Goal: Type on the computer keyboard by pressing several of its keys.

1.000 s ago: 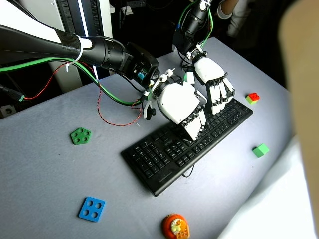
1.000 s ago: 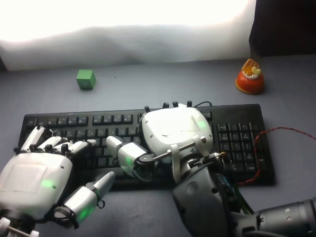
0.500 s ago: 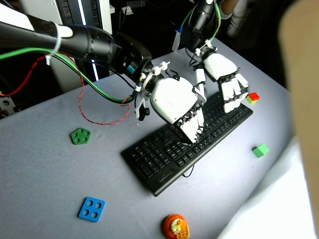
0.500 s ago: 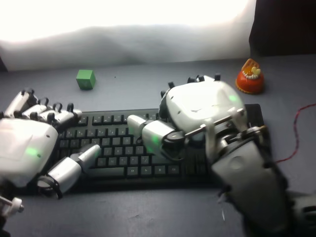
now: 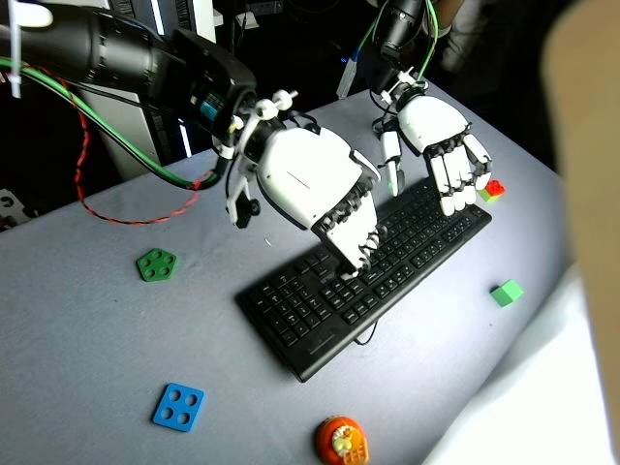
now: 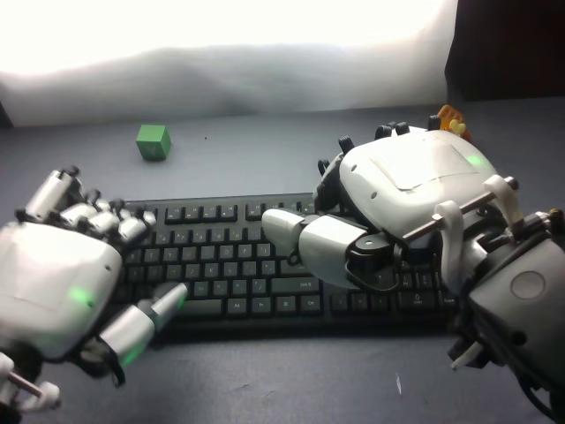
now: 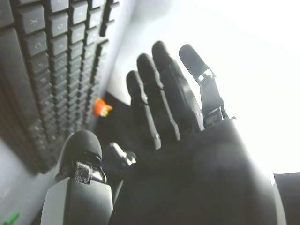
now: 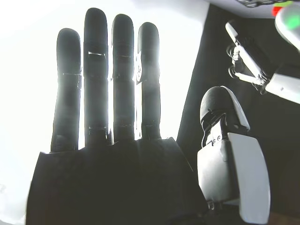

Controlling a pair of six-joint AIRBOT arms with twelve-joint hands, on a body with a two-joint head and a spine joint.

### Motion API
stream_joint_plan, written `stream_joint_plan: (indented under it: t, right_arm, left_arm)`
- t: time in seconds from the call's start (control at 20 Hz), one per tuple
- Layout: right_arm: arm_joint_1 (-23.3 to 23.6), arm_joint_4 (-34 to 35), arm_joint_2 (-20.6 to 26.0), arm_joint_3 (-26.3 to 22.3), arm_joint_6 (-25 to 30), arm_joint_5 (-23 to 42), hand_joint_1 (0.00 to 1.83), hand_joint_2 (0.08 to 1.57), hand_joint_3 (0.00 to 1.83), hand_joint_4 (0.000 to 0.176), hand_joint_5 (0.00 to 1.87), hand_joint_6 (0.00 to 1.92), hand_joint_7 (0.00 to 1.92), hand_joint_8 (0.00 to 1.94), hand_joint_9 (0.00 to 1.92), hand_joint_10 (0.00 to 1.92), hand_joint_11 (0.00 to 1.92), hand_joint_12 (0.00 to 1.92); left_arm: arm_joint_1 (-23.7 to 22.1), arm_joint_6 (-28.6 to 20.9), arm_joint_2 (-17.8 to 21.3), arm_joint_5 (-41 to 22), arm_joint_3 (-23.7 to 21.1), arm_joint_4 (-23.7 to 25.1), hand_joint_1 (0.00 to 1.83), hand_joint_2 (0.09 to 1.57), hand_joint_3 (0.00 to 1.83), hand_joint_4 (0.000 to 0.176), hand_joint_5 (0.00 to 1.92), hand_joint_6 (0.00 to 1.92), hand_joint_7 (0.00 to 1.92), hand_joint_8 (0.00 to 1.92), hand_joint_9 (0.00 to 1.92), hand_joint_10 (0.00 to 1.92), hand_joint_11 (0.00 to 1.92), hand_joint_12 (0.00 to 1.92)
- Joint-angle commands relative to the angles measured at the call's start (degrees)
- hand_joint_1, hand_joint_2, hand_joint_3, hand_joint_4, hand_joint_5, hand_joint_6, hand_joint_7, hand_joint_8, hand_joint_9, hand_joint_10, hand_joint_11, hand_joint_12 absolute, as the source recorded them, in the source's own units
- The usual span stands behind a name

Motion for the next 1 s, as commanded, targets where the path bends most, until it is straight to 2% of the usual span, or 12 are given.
stream_joint_plan:
  t: [0.0,0.05,0.1,0.2,0.25,0.3,0.35,0.45,0.7,0.75,0.8,0.95]
  right_arm:
    - [0.7,-4.9,0.4,-0.2,0.1,3.1,0.00,1.21,0.00,0.000,0.96,0.02,1.04,0.01,0.91,0.50,0.39,1.52]
    - [0.5,-4.9,0.5,-0.2,0.1,3.4,0.00,1.21,0.00,0.000,0.98,0.03,1.07,0.01,0.85,0.71,0.38,1.56]
    - [0.5,-4.9,0.5,-0.2,0.1,3.5,0.00,1.21,0.00,0.000,0.98,0.03,1.07,0.01,0.81,0.81,0.38,1.58]
    - [0.3,-4.9,0.4,-0.2,0.1,3.7,0.01,1.22,0.00,0.000,0.81,1.00,0.87,1.04,0.70,1.41,0.46,1.73]
    - [0.3,-4.9,0.3,-0.2,0.1,3.7,0.00,1.22,0.00,0.000,0.78,1.24,0.85,1.24,0.72,1.45,0.49,1.75]
    - [0.3,-4.9,0.3,-0.2,0.1,3.7,0.00,1.22,0.00,0.000,0.77,1.29,0.83,1.27,0.71,1.45,0.50,1.76]
    - [0.3,-4.9,0.2,-0.2,0.1,3.8,0.02,1.22,0.00,0.000,0.74,1.29,0.81,1.30,0.71,1.45,0.51,1.77]
    - [0.3,-4.9,0.2,-0.2,0.1,3.8,0.03,1.22,0.00,0.000,0.72,1.30,0.78,1.32,0.68,1.46,0.48,1.80]
    - [0.4,-4.9,0.1,-0.2,0.1,3.8,0.04,1.22,0.00,0.000,0.75,1.17,0.81,1.23,0.70,1.41,0.48,1.78]
    - [0.4,-4.9,0.1,-0.2,0.1,3.8,0.04,1.22,0.00,0.000,0.75,1.17,0.82,1.23,0.72,1.40,0.48,1.76]
    - [0.4,-4.9,0.1,-0.2,0.1,3.8,0.04,1.22,0.00,0.000,0.76,1.19,0.81,1.25,0.72,1.43,0.50,1.76]
    - [0.4,-4.9,-0.1,-0.1,0.1,3.8,0.03,1.22,0.00,0.000,0.74,1.18,0.80,1.26,0.70,1.45,0.49,1.80]
  left_arm:
    - [0.1,1.5,-0.3,-8.3,0.1,3.0,0.19,1.30,0.00,0.000,0.62,0.78,0.68,0.83,0.46,1.17,0.05,1.76]
    - [0.2,2.7,-0.9,-9.2,0.1,3.1,0.20,1.34,0.01,0.000,0.58,1.25,0.58,1.40,0.42,1.65,0.16,1.89]
    - [0.2,3.4,-1.4,-9.8,0.3,3.5,0.20,1.34,0.01,0.000,0.55,1.42,0.52,1.59,0.40,1.79,0.19,1.91]
    - [0.3,4.2,-2.3,-10.6,0.8,4.5,0.22,1.39,0.02,0.000,0.59,1.74,0.56,1.89,0.53,1.92,0.41,1.92]
    - [0.4,4.4,-2.9,-11.3,1.3,5.1,0.48,1.45,0.03,0.110,0.44,1.87,0.53,1.91,0.53,1.92,0.42,1.92]
    - [0.5,4.6,-3.5,-11.9,1.7,5.6,0.25,1.43,0.02,0.000,0.51,1.83,0.53,1.92,0.53,1.92,0.42,1.92]
    - [0.6,4.6,-4.1,-12.6,2.1,5.8,0.49,1.46,0.03,0.134,0.43,1.88,0.54,1.92,0.53,1.92,0.42,1.92]
    - [1.1,4.8,-5.1,-14.2,2.9,6.3,0.56,1.46,0.02,0.174,0.41,1.88,0.52,1.90,0.50,1.92,0.42,1.92]
    - [2.2,4.9,-6.0,-15.0,3.7,7.0,0.67,1.41,0.00,0.176,0.47,1.76,0.35,1.86,0.32,1.92,0.26,1.92]
    - [2.3,4.9,-6.2,-15.0,3.8,7.0,0.73,1.27,0.00,0.026,0.25,1.50,0.22,1.68,0.17,1.85,0.10,1.92]
    - [2.4,4.9,-6.4,-15.0,4.1,7.0,0.89,1.17,0.00,0.007,0.18,1.14,0.16,1.30,0.07,1.59,0.02,1.89]
    - [2.4,4.7,-7.0,-15.2,4.6,7.2,1.04,1.04,0.00,0.045,0.29,0.28,0.30,0.24,0.13,0.77,0.00,1.33]
